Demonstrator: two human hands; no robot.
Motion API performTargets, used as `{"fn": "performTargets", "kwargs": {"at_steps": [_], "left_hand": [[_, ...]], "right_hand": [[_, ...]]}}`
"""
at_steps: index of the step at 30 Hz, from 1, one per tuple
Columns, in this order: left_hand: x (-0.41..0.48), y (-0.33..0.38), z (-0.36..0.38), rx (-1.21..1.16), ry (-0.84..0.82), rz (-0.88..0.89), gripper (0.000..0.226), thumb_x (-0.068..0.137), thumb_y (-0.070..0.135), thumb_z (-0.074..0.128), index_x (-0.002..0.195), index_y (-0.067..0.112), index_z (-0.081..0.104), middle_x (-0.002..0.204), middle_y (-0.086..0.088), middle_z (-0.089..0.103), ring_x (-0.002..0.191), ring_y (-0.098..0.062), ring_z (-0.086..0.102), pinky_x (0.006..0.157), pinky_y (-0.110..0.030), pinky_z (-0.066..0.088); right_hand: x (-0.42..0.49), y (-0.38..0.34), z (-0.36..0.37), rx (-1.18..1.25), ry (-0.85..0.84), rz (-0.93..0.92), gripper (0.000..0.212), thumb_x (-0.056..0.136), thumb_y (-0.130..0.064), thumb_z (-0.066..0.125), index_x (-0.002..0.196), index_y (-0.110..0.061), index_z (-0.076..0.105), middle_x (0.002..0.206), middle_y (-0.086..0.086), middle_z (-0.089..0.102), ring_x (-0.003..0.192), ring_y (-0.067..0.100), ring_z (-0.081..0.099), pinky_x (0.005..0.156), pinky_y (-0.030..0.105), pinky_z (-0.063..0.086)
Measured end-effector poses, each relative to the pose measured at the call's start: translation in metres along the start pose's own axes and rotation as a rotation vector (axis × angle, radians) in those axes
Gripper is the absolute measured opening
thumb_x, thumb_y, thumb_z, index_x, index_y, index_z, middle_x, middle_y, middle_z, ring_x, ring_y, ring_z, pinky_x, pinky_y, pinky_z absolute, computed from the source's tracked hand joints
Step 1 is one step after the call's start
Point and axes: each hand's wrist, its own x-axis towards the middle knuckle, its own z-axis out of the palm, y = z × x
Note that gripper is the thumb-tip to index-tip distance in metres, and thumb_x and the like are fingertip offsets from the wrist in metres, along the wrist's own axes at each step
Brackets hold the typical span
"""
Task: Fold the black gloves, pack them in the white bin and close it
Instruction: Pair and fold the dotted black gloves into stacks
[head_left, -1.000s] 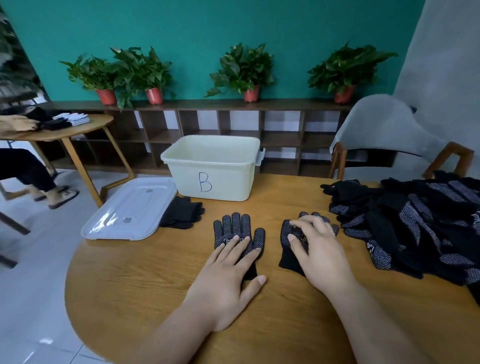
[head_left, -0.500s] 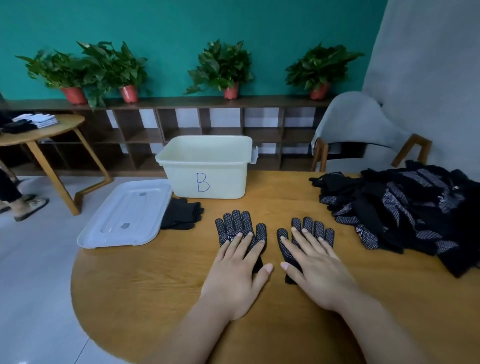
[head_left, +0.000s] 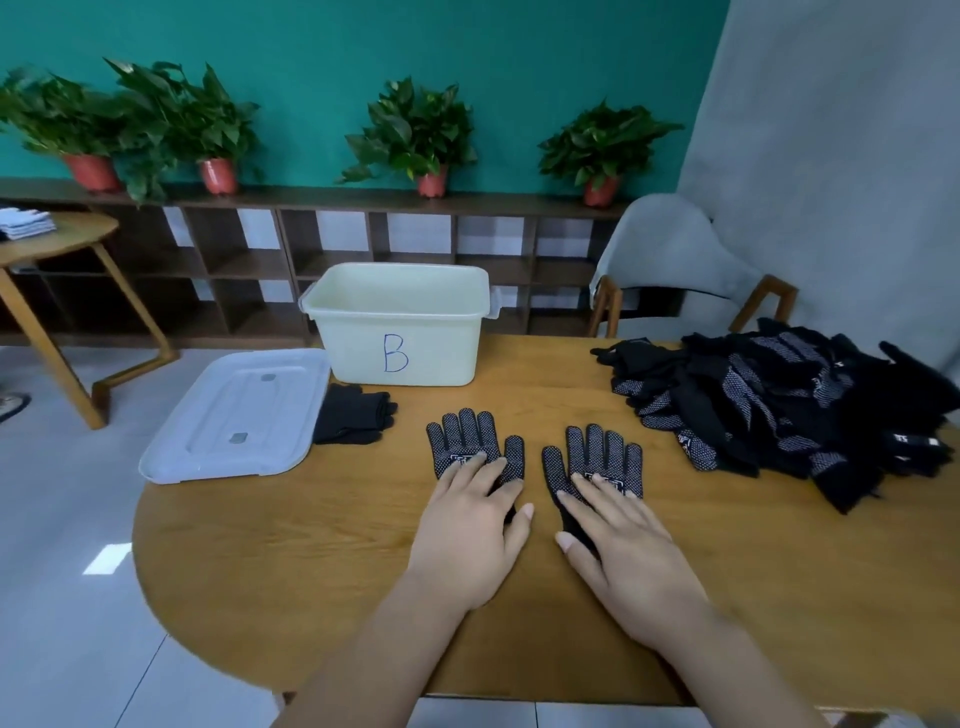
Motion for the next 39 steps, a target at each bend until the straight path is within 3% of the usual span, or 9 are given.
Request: {"fn": "performTargets", "kwargs": {"at_steps": [3,5,7,12,16,21,28,34,39], "left_hand": [[-0.007,0.003,0.002,0.04,0.154,0.024,0.04,0.105,0.044,0.047,0.118,0.021,0.077,0.123,0.004,0.066,0.117,-0.022,0.059,0.101,-0.038,0.048],[-0.013,0.007,0.0,0.084,0.189,-0.016,0.037,0.103,0.041,0.048,0.104,0.021,0.079,0.106,0.005,0.064,0.1,-0.02,0.058,0.085,-0.037,0.049],[-0.019,0.01,-0.002,0.104,0.19,-0.064,0.038,0.102,0.041,0.046,0.1,0.022,0.079,0.099,0.007,0.062,0.094,-0.019,0.055,0.077,-0.035,0.048],[-0.036,0.018,-0.006,0.111,0.194,-0.065,0.034,0.1,0.039,0.048,0.1,0.026,0.08,0.099,0.012,0.062,0.092,-0.016,0.054,0.076,-0.034,0.042],[-0.045,0.021,-0.009,0.103,0.213,-0.09,0.018,0.096,0.033,0.064,0.104,0.028,0.079,0.099,0.012,0.063,0.095,-0.017,0.056,0.077,-0.034,0.041],[-0.044,0.02,-0.01,0.061,0.212,-0.181,0.02,0.093,0.039,0.071,0.106,0.027,0.08,0.098,0.009,0.062,0.097,-0.019,0.053,0.08,-0.038,0.044],[-0.044,0.016,-0.012,-0.01,0.223,-0.218,0.006,0.094,0.038,0.073,0.097,0.035,0.077,0.088,0.018,0.064,0.092,-0.013,0.053,0.077,-0.032,0.03],[-0.031,0.042,-0.024,-0.443,0.2,-0.235,0.009,0.095,0.044,0.069,0.092,0.037,0.072,0.075,0.021,0.068,0.077,-0.004,0.061,0.085,-0.034,0.046],[-0.024,0.066,-0.008,-0.667,0.165,-0.274,0.011,0.094,0.041,0.067,0.093,0.035,0.075,0.076,0.017,0.07,0.074,-0.011,0.065,0.079,-0.039,0.055]], "right_hand": [[-0.009,-0.002,0.002,0.037,0.143,0.005,0.057,0.108,-0.058,0.023,0.156,-0.036,0.045,0.167,-0.018,0.031,0.158,0.004,0.014,0.129,0.037,0.022],[-0.018,-0.004,0.004,0.059,0.226,0.013,0.052,0.106,-0.052,0.031,0.141,-0.032,0.064,0.152,-0.018,0.053,0.148,0.005,0.038,0.117,0.037,0.043],[-0.025,-0.005,0.006,0.08,0.214,0.0,0.05,0.105,-0.051,0.033,0.136,-0.032,0.068,0.145,-0.02,0.058,0.141,0.004,0.044,0.108,0.034,0.051],[-0.026,-0.001,0.006,0.126,0.248,-0.033,0.031,0.104,-0.039,0.052,0.128,-0.029,0.07,0.14,-0.017,0.061,0.136,0.005,0.049,0.103,0.031,0.052],[-0.029,-0.003,0.004,0.121,0.302,-0.063,0.019,0.101,-0.031,0.057,0.113,-0.027,0.071,0.123,-0.016,0.065,0.122,0.008,0.055,0.093,0.03,0.053],[-0.032,-0.005,0.0,0.11,0.336,-0.044,0.01,0.098,-0.026,0.06,0.102,-0.028,0.069,0.111,-0.017,0.065,0.109,0.009,0.057,0.085,0.028,0.052],[-0.033,-0.004,0.0,0.135,0.361,-0.007,0.012,0.097,-0.028,0.063,0.106,-0.027,0.071,0.115,-0.015,0.062,0.115,0.011,0.055,0.088,0.032,0.053],[-0.034,-0.002,-0.008,0.176,0.33,-0.061,0.039,0.103,-0.06,0.049,0.119,-0.032,0.07,0.124,-0.02,0.061,0.126,0.009,0.049,0.099,0.034,0.044],[-0.032,0.003,-0.006,0.331,0.308,-0.044,0.04,0.099,-0.061,0.05,0.097,-0.028,0.072,0.113,-0.024,0.065,0.121,0.006,0.049,0.096,0.036,0.044]]}}
